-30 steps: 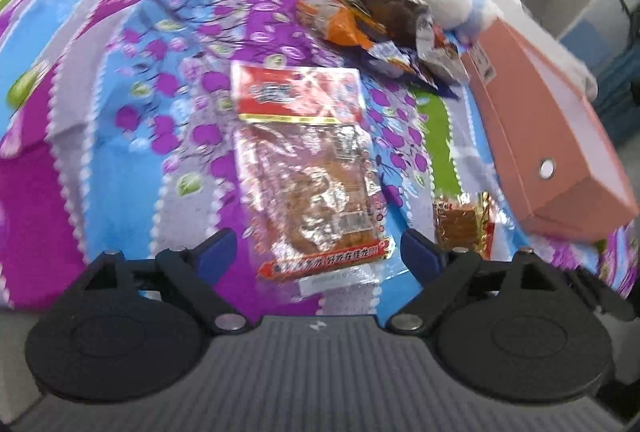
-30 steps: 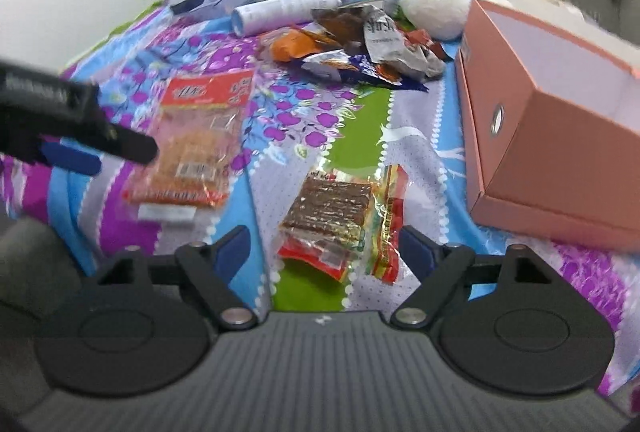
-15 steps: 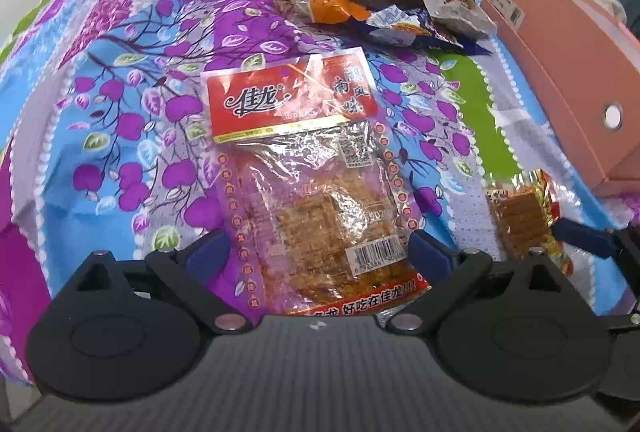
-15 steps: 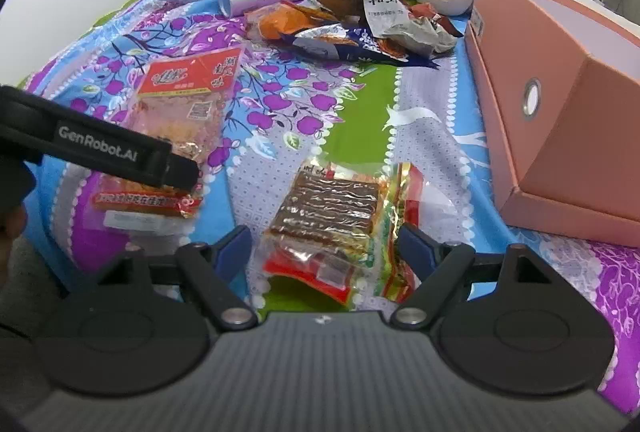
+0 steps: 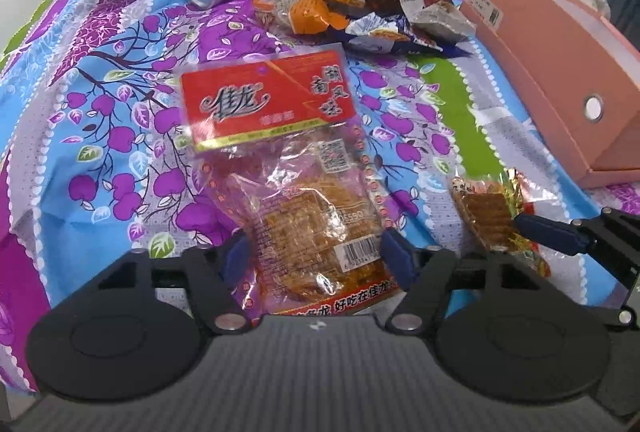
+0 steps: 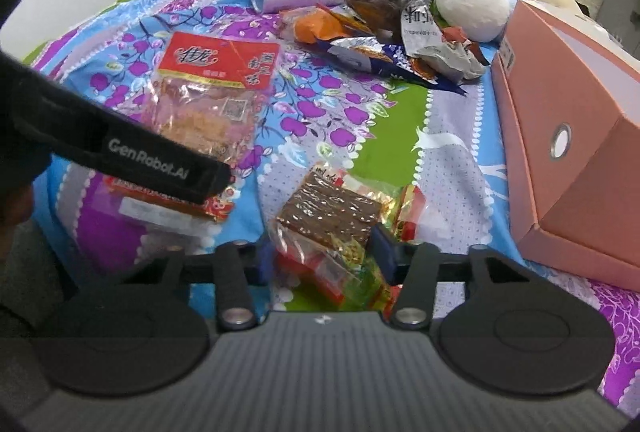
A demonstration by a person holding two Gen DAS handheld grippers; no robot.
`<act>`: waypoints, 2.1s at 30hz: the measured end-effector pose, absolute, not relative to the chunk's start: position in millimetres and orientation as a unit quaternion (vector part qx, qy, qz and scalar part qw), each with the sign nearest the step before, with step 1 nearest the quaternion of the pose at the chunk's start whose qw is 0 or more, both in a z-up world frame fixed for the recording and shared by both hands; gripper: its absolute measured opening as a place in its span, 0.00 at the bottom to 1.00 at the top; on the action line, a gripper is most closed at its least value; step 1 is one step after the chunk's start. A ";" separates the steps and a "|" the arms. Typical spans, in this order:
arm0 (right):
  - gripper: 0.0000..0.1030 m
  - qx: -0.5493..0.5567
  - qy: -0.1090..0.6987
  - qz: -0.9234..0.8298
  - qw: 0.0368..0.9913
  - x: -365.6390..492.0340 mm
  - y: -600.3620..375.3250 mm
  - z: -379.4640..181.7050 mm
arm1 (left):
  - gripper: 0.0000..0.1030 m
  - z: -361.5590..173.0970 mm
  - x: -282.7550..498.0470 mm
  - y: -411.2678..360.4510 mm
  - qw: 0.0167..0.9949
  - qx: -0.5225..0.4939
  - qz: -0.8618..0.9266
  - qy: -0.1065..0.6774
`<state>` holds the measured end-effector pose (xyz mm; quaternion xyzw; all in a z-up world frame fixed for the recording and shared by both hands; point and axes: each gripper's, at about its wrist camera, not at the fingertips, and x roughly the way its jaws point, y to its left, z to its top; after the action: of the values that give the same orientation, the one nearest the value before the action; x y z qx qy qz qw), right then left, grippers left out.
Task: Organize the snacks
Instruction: 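Grasp the large red-labelled spicy strip packet with the left gripper while the right gripper lifts its packet, then carry both packets over the pink box and open both grippers to drop them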
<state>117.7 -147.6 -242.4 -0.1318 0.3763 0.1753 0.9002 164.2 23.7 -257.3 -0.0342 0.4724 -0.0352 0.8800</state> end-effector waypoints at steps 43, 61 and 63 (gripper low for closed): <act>0.09 -0.006 0.250 0.070 0.966 42.8 -220.6 -101.8 | 0.60 -102.4 91.8 -13.4 0.906 -0.122 -0.166 0.369; 0.09 0.007 0.221 -0.004 0.975 85.0 -293.3 -86.8 | 0.60 -82.1 172.8 -116.2 0.896 -0.097 -0.247 0.357; 0.09 0.008 0.219 -0.012 0.976 94.9 -304.0 -84.6 | 0.60 -78.5 186.7 -130.9 0.895 -0.091 -0.254 0.354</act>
<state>94.9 -304.0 -84.6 0.0076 0.2187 -0.0123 0.9757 186.7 -130.9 -78.5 -0.0913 0.3544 -0.2536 0.8954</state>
